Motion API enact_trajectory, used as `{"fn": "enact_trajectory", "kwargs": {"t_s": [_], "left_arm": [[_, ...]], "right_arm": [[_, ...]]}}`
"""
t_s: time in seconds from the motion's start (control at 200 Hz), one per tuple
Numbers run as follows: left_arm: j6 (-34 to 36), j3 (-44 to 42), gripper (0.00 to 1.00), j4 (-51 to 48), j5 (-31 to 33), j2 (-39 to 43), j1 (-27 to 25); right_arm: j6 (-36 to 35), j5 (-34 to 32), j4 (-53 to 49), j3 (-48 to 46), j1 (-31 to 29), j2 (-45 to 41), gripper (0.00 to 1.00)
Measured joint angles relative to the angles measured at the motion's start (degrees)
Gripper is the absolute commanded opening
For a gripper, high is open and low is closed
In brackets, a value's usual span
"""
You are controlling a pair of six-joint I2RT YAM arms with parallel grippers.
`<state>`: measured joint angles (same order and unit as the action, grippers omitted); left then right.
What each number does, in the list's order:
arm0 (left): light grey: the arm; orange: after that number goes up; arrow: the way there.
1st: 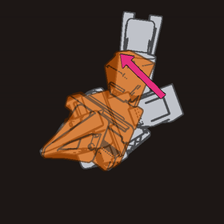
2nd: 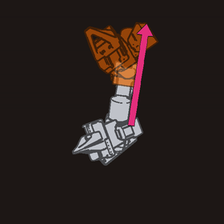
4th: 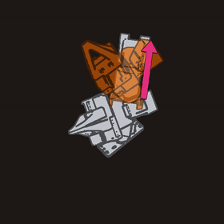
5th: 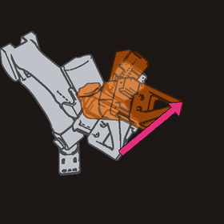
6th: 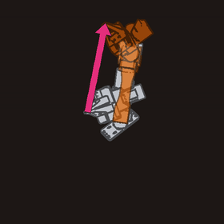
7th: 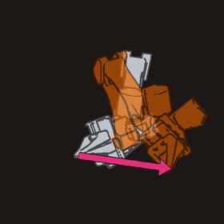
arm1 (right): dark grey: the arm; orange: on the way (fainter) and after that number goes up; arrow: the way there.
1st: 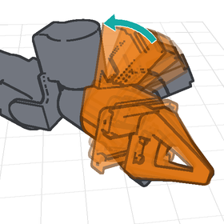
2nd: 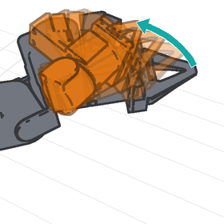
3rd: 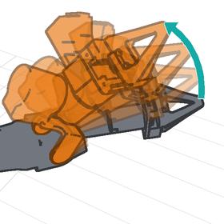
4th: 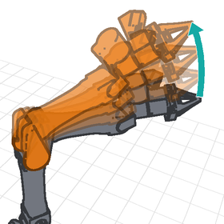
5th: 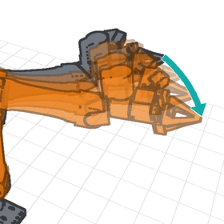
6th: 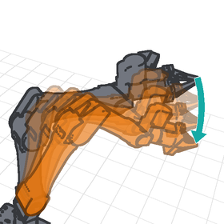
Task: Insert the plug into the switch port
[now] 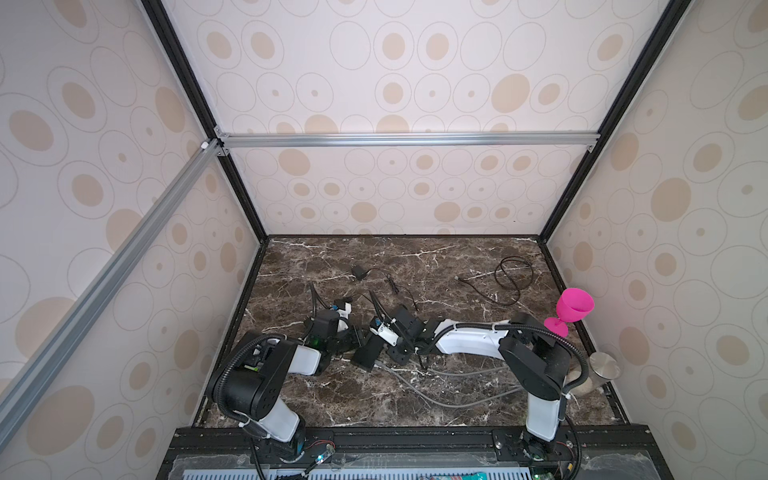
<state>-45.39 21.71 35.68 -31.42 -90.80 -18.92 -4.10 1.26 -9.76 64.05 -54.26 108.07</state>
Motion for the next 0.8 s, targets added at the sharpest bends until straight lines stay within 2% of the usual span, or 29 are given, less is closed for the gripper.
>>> {"fn": "enact_trajectory", "kwargs": {"t_s": [0.305, 0.415, 0.495, 0.645, 0.8], "left_arm": [[2.16, 0.46, 0.36, -10.14, -5.05, 4.11, -0.96], [3.04, 1.07, 0.44, -15.82, -6.27, 6.43, -0.96], [3.67, 2.62, 0.57, -21.27, -6.27, 8.74, -1.09], [5.57, 10.78, 0.72, -33.46, -2.54, 14.14, -1.46], [8.31, 20.17, 0.76, -42.86, 3.78, 21.66, -1.46]], "right_arm": [[-0.04, 0.17, 2.78, -7.96, -0.11, -6.78, 0.00], [0.04, -0.22, 4.48, -9.90, -0.11, -8.46, 0.00], [0.22, -0.44, 5.92, -10.82, -0.11, -9.22, 0.00], [1.25, -1.09, 6.95, -11.04, -0.15, -9.70, 0.00], [3.37, -1.18, 5.66, -10.10, -0.33, -9.38, 0.00]]}}
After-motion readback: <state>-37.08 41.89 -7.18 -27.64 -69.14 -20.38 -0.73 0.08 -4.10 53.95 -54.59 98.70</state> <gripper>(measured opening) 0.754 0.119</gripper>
